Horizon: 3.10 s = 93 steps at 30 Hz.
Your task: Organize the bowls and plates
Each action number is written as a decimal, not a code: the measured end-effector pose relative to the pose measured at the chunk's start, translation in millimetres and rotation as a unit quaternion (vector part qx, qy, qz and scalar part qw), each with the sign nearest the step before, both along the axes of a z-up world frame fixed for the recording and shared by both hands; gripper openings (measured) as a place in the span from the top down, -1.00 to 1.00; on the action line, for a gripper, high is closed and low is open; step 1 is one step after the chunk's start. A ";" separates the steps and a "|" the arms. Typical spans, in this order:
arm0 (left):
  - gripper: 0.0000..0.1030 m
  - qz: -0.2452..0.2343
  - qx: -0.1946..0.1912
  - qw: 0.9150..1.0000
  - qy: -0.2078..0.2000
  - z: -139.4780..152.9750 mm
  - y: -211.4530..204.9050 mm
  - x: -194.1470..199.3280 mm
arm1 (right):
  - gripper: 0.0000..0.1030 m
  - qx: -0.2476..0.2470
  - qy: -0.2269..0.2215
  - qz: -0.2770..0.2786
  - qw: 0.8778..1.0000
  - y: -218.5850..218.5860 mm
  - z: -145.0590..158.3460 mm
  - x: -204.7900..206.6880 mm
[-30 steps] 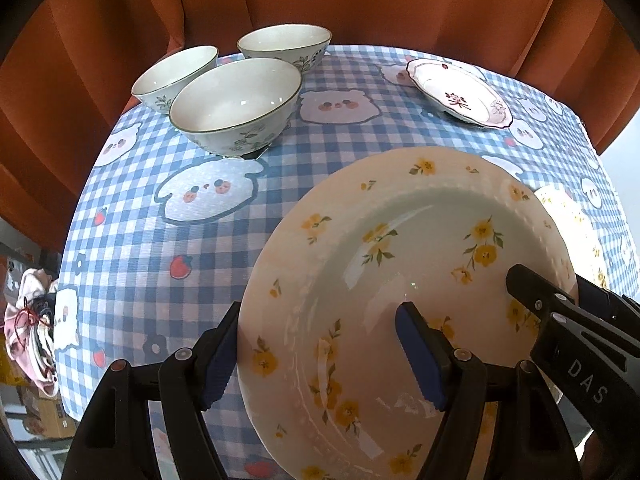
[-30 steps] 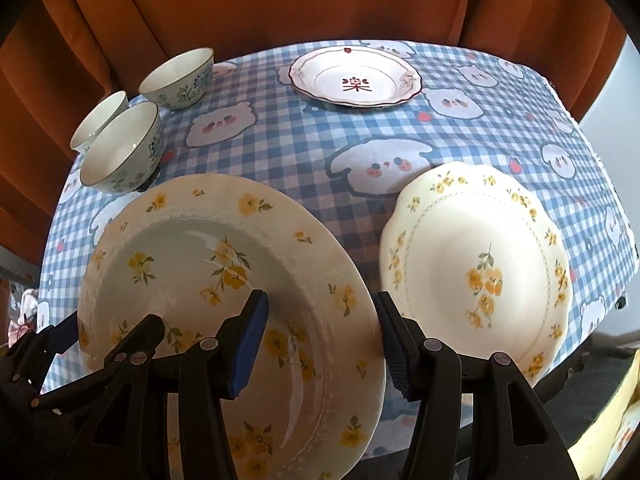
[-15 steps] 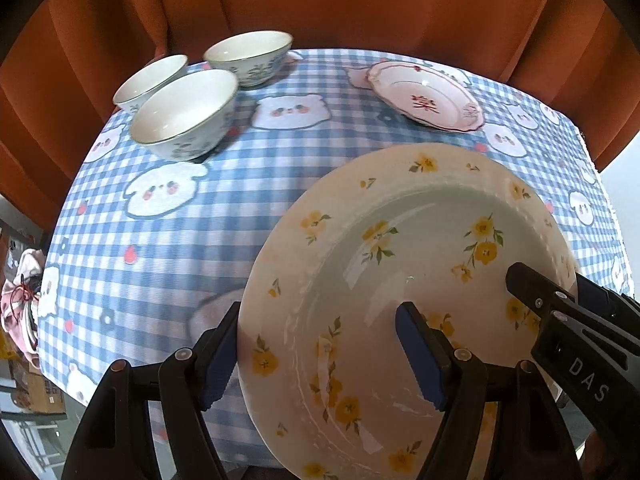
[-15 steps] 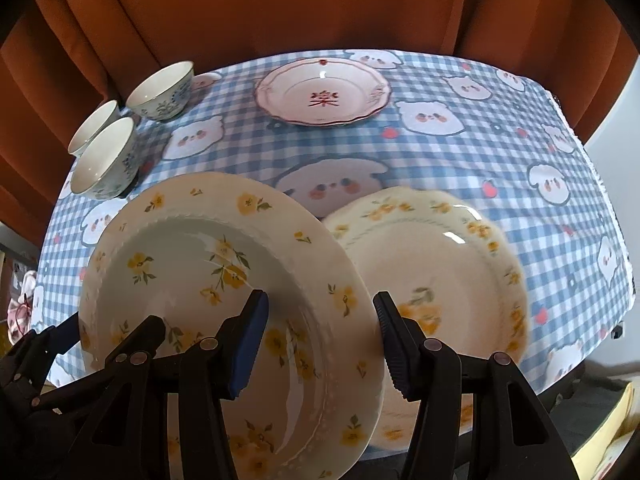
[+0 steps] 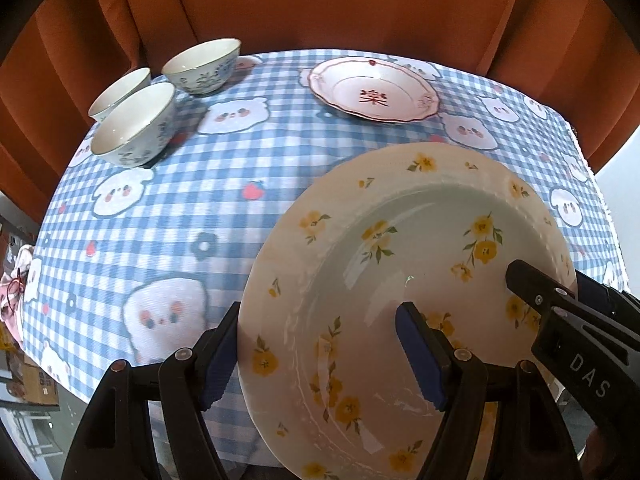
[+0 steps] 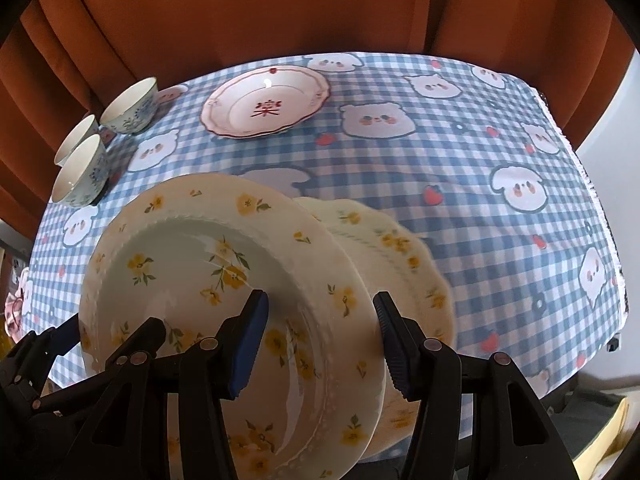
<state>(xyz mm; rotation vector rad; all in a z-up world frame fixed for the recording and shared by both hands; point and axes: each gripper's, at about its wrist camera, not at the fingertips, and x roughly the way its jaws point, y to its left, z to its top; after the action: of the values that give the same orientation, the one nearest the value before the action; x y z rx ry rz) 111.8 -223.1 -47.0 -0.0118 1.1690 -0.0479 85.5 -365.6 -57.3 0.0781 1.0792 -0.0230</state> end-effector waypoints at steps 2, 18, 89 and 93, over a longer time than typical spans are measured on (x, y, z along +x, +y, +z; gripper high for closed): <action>-0.47 0.003 -0.001 1.000 -0.001 -1.7 -9.5 -0.3 | -0.14 -0.001 -0.001 0.002 1.000 -10.7 -1.6 0.7; -0.47 0.007 -0.012 1.000 0.028 -30.5 -71.8 11.2 | -0.14 -0.007 0.016 0.003 1.000 -76.5 -23.5 13.9; -0.72 -0.025 0.036 0.999 -0.013 -11.4 -50.3 11.8 | -0.35 -0.015 -0.001 0.021 1.000 -45.0 -19.1 9.9; -0.72 -0.035 0.033 0.998 -0.026 2.1 -28.4 17.3 | -0.37 -0.004 -0.009 0.011 1.000 -25.1 -8.1 10.8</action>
<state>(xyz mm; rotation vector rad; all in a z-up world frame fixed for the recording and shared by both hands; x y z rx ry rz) 129.1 -251.5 -44.9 0.0885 1.1180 -0.0702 96.3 -390.7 -65.3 0.0591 1.0628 -0.0070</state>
